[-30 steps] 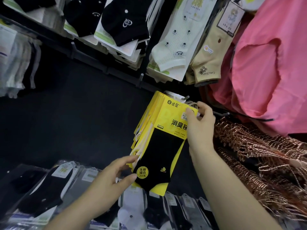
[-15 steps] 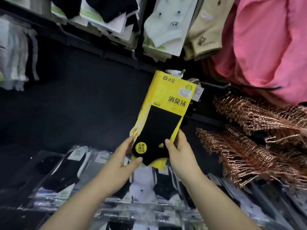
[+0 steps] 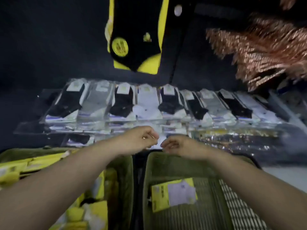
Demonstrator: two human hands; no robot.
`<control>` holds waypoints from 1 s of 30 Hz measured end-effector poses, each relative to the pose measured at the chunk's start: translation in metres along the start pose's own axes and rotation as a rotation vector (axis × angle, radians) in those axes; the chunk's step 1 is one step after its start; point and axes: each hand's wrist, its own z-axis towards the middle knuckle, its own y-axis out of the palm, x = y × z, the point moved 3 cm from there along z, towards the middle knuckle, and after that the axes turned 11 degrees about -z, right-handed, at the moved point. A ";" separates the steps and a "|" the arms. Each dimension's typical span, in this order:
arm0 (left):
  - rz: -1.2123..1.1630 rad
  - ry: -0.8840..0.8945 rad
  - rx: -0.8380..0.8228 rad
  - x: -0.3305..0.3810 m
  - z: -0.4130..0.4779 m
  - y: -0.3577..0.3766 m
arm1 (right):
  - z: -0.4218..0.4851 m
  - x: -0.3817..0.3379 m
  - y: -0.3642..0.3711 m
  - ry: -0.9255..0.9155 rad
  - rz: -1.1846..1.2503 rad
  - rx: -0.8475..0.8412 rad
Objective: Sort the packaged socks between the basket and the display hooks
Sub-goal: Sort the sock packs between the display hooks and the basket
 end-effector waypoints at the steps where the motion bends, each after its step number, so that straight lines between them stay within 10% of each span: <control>1: 0.063 -0.020 -0.048 -0.011 0.002 0.013 | -0.002 0.018 0.015 0.005 -0.042 -0.083; 11: 0.398 -0.030 -0.272 -0.075 0.014 0.080 | 0.018 0.160 0.148 -0.034 -0.602 -0.274; 19: 0.630 0.148 -0.206 -0.095 0.023 0.070 | 0.055 0.133 0.200 -0.193 -0.407 -0.242; 30: 0.989 0.423 -0.514 -0.122 0.019 0.069 | 0.064 0.116 0.211 -0.043 -0.304 -0.389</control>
